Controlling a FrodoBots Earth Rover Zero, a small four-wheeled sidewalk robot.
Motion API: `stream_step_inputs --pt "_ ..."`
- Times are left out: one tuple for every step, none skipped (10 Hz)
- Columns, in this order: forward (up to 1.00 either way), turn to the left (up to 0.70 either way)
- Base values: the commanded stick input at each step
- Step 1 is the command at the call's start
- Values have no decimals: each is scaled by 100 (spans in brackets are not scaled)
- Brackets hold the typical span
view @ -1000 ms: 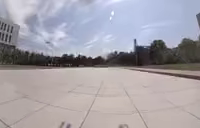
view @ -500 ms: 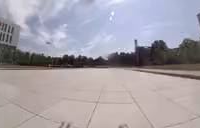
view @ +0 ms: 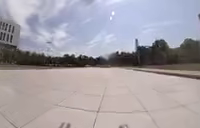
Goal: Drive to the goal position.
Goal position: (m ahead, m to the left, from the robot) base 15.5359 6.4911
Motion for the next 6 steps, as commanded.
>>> stream_step_inputs --pt "70 0" --pt "70 0" --pt "70 0" --pt "70 0" --pt "70 0" --pt "70 0"
